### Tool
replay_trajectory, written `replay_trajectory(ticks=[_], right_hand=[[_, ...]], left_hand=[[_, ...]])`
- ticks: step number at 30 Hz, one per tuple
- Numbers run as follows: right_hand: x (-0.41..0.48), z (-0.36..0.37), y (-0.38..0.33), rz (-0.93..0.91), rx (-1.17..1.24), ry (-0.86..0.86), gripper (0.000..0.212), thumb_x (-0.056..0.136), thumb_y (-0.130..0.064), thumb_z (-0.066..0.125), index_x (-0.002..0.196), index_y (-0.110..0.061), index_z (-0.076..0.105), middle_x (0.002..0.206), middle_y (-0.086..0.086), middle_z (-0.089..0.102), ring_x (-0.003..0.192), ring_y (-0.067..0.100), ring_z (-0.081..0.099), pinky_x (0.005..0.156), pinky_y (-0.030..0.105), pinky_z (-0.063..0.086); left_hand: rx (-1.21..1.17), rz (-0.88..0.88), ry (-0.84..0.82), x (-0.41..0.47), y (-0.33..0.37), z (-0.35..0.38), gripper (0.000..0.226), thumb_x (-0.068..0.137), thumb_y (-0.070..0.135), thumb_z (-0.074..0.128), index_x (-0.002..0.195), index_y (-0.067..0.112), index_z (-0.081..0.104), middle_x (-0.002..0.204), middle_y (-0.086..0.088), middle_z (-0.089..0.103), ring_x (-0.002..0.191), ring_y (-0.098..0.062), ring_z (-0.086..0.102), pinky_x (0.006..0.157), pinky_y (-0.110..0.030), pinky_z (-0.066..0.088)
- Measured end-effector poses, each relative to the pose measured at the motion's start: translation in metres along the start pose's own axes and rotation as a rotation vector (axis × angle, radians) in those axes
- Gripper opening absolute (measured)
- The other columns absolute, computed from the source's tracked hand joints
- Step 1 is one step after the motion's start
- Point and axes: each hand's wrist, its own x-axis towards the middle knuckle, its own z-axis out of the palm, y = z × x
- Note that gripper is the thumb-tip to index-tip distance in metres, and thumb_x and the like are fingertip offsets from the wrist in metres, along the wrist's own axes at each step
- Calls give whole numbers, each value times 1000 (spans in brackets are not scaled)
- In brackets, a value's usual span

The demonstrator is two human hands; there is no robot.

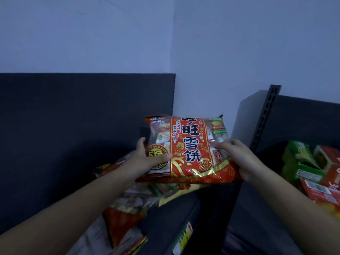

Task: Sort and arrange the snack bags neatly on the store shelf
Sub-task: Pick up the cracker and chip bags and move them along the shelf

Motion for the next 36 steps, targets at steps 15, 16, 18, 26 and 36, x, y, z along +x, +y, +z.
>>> replay_trajectory(ticks=[15, 16, 18, 26, 36], right_hand=[[220, 83, -22, -481, -956, -348, 74, 81, -76, 35, 144, -37, 31, 151, 6, 29, 136, 30, 31, 112, 46, 27], [228, 90, -12, -503, -1081, -420, 87, 74, -86, 24, 146, -38, 24, 154, 1, 24, 141, 26, 23, 114, 48, 22], [241, 102, 7, -512, -1229, -507, 84, 80, -81, 18, 150, -35, 12, 158, -5, 14, 145, 18, 9, 115, 51, 14], [248, 125, 31, -542, -1278, -494, 67, 92, -65, 21, 150, -30, 18, 158, -3, 16, 144, 18, 15, 116, 47, 11], [233, 75, 16, -632, -855, -45, 32, 91, -30, 55, 116, -10, 61, 119, 11, 60, 105, 27, 56, 88, 36, 44]], left_hand=[[937, 79, 288, 111, 7, 3, 109, 71, 80, 50, 146, 38, -17, 154, 5, -30, 138, -27, 28, 103, -34, 33], [1114, 100, 330, 114, 3, 6, 106, 68, 88, 33, 149, 35, -8, 154, 2, -30, 141, -27, 18, 108, -37, 25], [1307, 91, 320, 119, -6, 7, 117, 53, 93, 3, 151, 29, 4, 157, 0, -23, 145, -22, -7, 116, -40, 3], [1172, -130, 80, 129, -19, -6, 104, 71, 89, 19, 151, 24, 4, 160, 4, -3, 146, -10, -4, 118, -42, 0], [1062, -19, 136, 116, 9, -11, 89, 82, 74, 35, 151, 23, 12, 160, 3, 8, 146, -14, 6, 117, -43, -1]])
